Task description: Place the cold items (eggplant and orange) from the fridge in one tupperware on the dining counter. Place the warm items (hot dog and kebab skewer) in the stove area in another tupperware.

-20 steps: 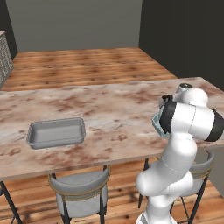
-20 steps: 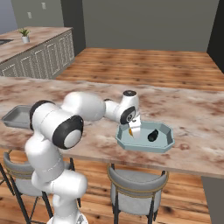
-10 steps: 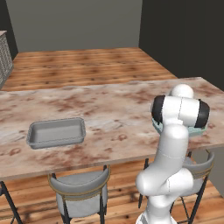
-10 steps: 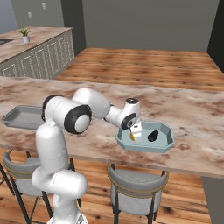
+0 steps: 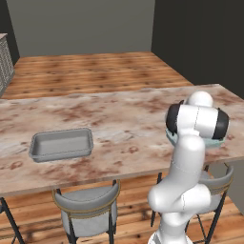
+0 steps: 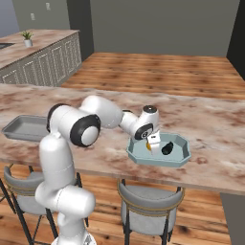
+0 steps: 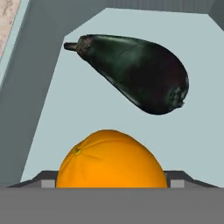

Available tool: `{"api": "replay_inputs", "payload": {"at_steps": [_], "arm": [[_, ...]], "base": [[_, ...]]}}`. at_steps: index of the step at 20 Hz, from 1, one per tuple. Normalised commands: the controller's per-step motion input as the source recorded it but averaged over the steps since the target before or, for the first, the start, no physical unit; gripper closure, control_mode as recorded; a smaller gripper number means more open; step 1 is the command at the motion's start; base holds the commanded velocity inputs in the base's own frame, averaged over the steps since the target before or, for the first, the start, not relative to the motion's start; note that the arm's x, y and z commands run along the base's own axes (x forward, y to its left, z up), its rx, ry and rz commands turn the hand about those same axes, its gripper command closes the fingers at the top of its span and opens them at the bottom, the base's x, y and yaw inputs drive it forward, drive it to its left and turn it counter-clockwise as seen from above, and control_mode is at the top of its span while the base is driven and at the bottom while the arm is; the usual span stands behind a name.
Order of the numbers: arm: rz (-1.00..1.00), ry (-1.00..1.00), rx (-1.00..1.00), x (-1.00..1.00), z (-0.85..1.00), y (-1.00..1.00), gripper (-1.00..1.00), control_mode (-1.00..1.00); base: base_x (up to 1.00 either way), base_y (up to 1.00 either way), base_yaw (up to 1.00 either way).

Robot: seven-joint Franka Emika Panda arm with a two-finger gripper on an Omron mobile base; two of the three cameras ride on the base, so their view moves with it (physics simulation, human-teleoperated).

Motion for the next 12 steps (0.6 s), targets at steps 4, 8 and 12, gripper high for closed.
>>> {"api": "replay_inputs", "payload": {"at_steps": [4, 8, 12], "arm": [[0.03, -0.09, 0.00, 0.00, 0.48, 0.12, -1.00, -1.00], [0.03, 0.02, -0.06, 0.01, 0.62, 0.31, -1.00, -1.00], [0.11, 0.10, -0.20, -0.02, 0.62, 0.40, -1.00, -1.00]], "base": [[0.00, 0.00, 0.00], [0.00, 0.00, 0.00], [0.00, 0.00, 0.00]]}}
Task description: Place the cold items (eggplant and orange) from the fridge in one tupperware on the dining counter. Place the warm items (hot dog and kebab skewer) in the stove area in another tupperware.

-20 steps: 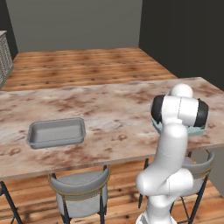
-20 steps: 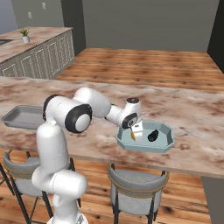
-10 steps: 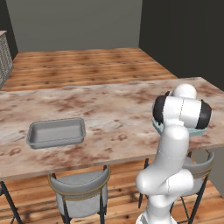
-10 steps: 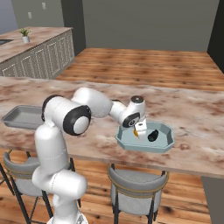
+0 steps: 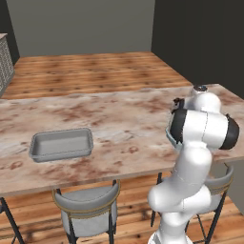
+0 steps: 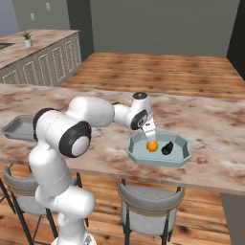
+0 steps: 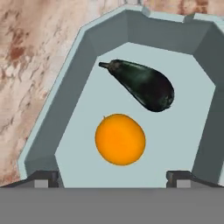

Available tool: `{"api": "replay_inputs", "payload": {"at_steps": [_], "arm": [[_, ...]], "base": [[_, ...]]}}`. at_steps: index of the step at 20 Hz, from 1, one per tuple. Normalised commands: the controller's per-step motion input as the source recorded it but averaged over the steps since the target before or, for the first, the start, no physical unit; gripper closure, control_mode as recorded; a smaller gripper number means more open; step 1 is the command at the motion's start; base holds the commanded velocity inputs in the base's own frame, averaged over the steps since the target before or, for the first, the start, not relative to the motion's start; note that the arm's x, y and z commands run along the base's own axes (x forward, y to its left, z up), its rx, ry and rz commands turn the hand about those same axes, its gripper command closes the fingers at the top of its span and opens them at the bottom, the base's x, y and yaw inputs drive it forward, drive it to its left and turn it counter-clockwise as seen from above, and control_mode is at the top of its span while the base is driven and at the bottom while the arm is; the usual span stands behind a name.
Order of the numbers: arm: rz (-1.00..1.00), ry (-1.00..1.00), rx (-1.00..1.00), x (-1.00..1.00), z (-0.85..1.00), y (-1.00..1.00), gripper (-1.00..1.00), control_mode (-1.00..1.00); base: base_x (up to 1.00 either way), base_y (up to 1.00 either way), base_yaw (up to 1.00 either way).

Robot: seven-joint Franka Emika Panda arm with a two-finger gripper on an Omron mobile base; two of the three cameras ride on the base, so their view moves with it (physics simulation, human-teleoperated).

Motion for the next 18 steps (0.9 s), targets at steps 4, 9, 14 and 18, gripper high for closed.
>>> {"api": "replay_inputs", "payload": {"at_steps": [4, 9, 14, 18], "arm": [[0.27, -0.03, -0.25, -0.93, 1.00, 0.12, -1.00, -1.00], [0.40, -0.02, -0.13, -1.00, 1.00, 0.23, -1.00, -1.00], [0.44, 0.04, 0.00, -1.00, 0.84, 0.61, -1.00, -1.00], [0.36, 0.03, 0.07, -1.00, 0.35, 0.93, -1.00, -1.00]], "base": [[0.00, 0.00, 0.00], [0.00, 0.00, 0.00], [0.00, 0.00, 0.00], [0.00, 0.00, 0.00]]}}
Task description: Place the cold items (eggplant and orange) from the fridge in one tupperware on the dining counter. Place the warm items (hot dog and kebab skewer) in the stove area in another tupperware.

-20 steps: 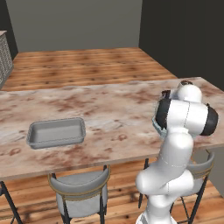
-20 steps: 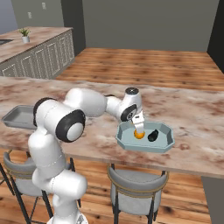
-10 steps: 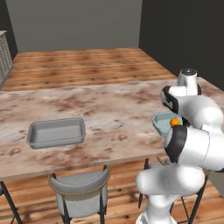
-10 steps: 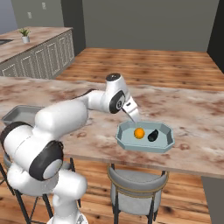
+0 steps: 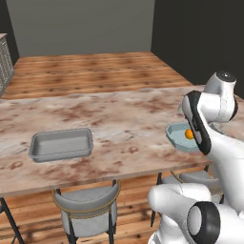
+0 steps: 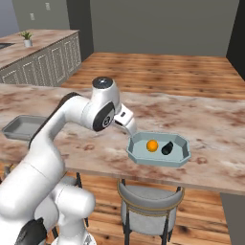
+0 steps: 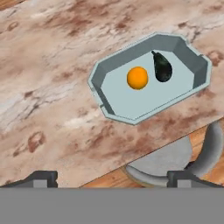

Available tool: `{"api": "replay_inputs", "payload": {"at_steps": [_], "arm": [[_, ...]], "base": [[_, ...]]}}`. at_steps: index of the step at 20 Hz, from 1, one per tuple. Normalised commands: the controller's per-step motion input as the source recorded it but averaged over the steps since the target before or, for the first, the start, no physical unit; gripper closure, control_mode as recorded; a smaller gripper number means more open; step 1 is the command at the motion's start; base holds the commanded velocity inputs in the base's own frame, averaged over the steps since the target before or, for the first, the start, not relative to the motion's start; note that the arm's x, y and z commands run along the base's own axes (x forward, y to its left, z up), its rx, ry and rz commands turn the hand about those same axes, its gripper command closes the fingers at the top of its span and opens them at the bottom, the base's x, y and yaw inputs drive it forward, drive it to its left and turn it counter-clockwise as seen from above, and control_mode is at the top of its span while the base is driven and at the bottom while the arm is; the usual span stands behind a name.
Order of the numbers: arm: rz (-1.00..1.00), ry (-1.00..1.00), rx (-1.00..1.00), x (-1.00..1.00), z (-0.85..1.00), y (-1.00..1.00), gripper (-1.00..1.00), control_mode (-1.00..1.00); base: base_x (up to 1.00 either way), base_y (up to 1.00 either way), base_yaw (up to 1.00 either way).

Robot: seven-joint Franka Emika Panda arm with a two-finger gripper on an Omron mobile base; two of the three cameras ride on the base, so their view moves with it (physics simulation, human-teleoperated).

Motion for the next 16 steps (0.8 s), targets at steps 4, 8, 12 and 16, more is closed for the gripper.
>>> {"api": "replay_inputs", "payload": {"at_steps": [4, 8, 12, 16], "arm": [[0.26, 0.01, 0.03, -1.00, -0.14, 1.00, -1.00, -1.00], [0.15, 0.00, 0.00, -0.89, -0.59, 1.00, -1.00, -1.00], [0.02, -0.01, 0.00, -0.63, -0.56, 0.86, -1.00, -1.00], [-0.01, -0.15, 0.00, -0.13, -0.22, 0.16, -1.00, -1.00]], "base": [[0.00, 0.00, 0.00], [0.00, 0.00, 0.00], [0.00, 0.00, 0.00], [0.00, 0.00, 0.00]]}}
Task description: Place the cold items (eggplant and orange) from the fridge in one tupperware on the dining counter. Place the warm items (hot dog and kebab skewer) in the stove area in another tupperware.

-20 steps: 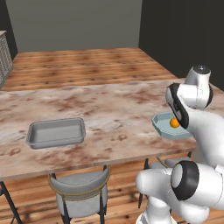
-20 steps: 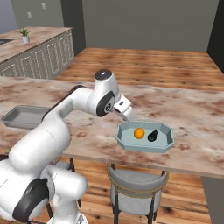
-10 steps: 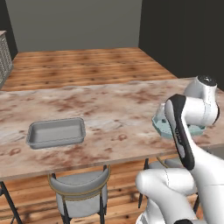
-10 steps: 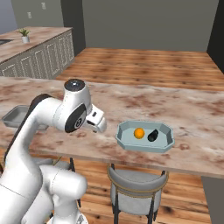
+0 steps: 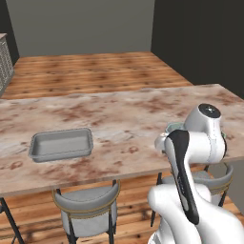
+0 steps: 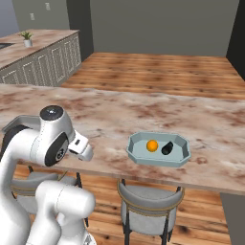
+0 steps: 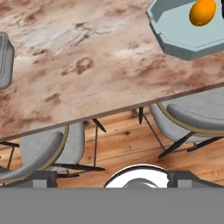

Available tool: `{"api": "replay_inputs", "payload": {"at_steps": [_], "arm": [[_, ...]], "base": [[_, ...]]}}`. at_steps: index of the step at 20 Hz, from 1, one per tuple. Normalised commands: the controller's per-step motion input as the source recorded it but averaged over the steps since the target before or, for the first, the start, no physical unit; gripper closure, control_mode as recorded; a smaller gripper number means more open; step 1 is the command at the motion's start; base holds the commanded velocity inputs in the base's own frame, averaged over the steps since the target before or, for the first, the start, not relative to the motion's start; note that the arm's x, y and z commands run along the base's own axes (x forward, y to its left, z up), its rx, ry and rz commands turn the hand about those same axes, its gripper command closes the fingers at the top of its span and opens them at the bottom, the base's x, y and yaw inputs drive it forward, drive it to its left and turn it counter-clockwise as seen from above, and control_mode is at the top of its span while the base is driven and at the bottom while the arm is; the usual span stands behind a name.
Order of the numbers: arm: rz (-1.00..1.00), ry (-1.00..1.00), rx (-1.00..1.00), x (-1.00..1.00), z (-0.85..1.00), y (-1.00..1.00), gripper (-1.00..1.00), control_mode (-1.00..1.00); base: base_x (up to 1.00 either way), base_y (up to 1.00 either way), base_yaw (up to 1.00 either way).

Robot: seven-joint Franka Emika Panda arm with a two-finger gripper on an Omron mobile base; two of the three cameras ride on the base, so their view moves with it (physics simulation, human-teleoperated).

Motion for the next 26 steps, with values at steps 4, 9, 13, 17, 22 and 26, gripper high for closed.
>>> {"api": "replay_inputs", "payload": {"at_steps": [4, 9, 13, 17, 22, 26], "arm": [[0.00, -0.14, 0.00, 0.01, 0.00, 0.00, -1.00, -1.00], [0.00, -0.07, 0.01, 0.03, 0.00, 0.00, -1.00, -1.00], [0.00, -0.03, 0.00, 0.00, 0.00, 0.00, -1.00, 1.00], [0.00, 0.00, 0.00, 0.00, 0.00, 0.00, -1.00, 1.00], [0.00, 0.00, 0.00, 0.00, 0.00, 0.00, -1.00, 1.00], [0.00, 0.00, 0.00, 0.00, 0.00, 0.00, -1.00, 1.00]], "base": [[0.00, 0.00, 0.00], [0.00, 0.00, 0.00], [-0.23, -0.10, 0.10], [-0.78, -0.06, 0.38], [-0.98, -0.08, 0.39], [-0.73, 0.10, 0.45]]}}
